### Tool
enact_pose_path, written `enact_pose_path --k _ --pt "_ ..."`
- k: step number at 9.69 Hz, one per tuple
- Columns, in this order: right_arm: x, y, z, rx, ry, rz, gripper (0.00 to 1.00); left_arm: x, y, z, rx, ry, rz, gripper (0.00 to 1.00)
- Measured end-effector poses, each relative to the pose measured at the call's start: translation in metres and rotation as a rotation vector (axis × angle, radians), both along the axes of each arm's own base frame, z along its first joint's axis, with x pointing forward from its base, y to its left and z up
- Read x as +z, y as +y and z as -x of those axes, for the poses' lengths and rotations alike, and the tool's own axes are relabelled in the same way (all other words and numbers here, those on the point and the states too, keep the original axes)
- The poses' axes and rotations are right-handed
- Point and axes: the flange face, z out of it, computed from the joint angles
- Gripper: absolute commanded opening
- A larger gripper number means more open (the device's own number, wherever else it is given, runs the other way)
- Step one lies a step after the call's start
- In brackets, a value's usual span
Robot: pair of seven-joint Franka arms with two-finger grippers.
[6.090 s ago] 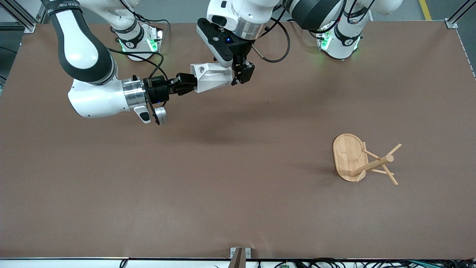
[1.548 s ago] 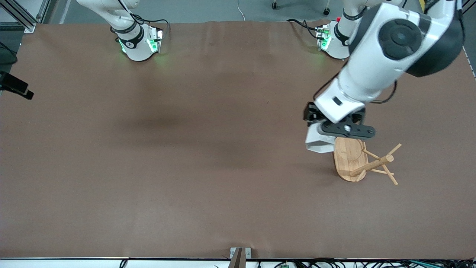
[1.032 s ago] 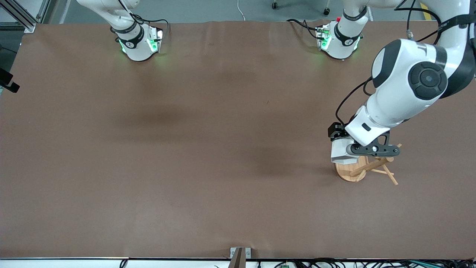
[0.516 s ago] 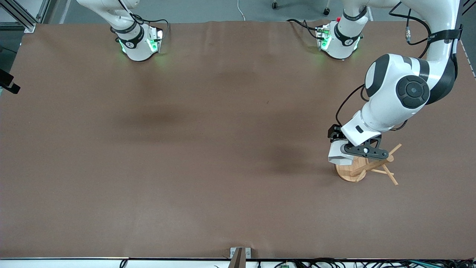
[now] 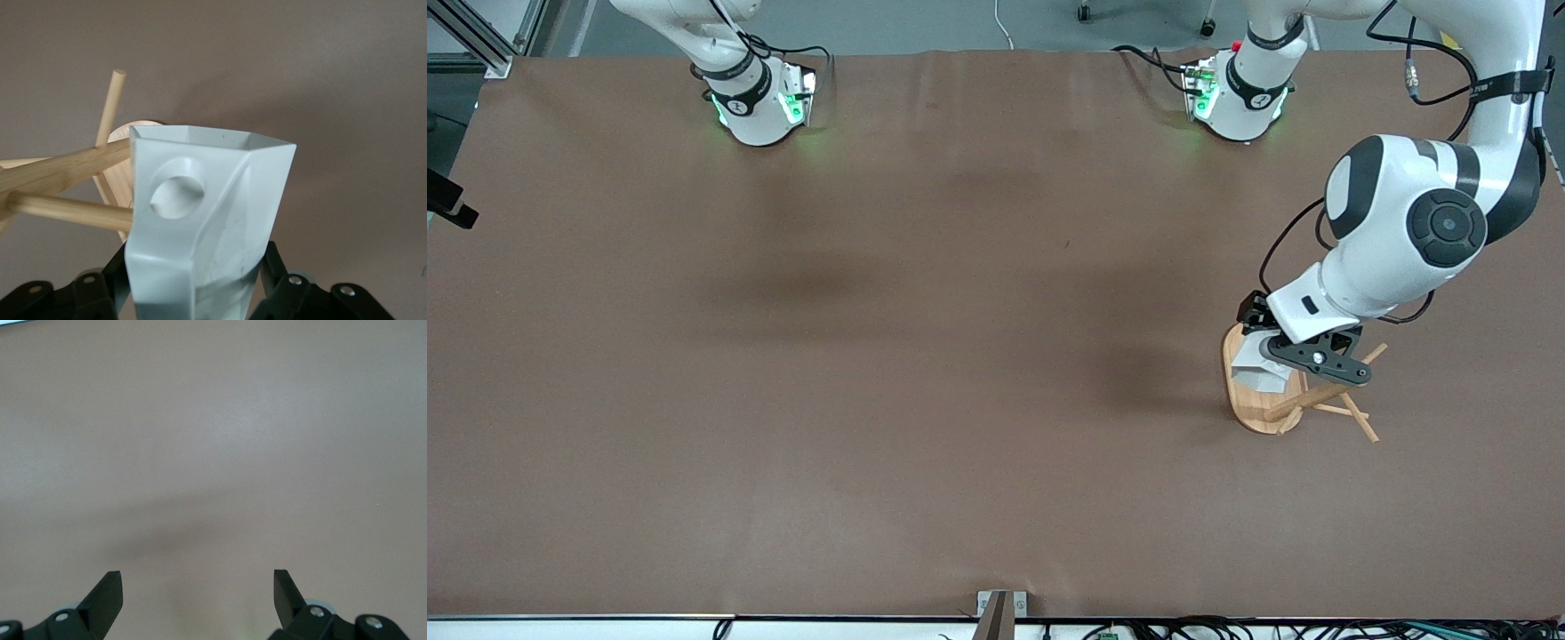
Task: Hang cup on rack
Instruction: 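Lower the cup's handle onto a rack peg with the left gripper, then open the left gripper and release the cup on the peg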
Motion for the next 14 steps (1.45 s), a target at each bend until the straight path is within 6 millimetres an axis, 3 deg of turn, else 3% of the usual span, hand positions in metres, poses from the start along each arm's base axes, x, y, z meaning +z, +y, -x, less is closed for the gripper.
enact_pose_path --k 9,11,12,13,14 --pt "-0.002 -0.005 0.0 -0.009 0.005 -0.001 1.0 -0.003 0.016 -0.004 0.012 -0.02 -0.003 0.01" --pt "-0.002 -0.005 0.0 -0.009 0.005 -0.001 1.0 -0.005 0.022 -0.005 0.021 -0.02 -0.006 0.12" --pt "-0.002 -0.005 0.0 -0.009 0.005 -0.001 1.0 -0.006 0.023 -0.005 0.022 -0.017 -0.007 0.29" --pt "-0.002 -0.005 0.0 -0.009 0.005 -0.001 1.0 -0.009 0.023 -0.006 0.023 -0.014 -0.008 0.89" --pt "-0.002 -0.005 0.0 -0.01 0.005 -0.001 1.0 -0.011 0.024 -0.006 0.024 -0.012 -0.009 1.0"
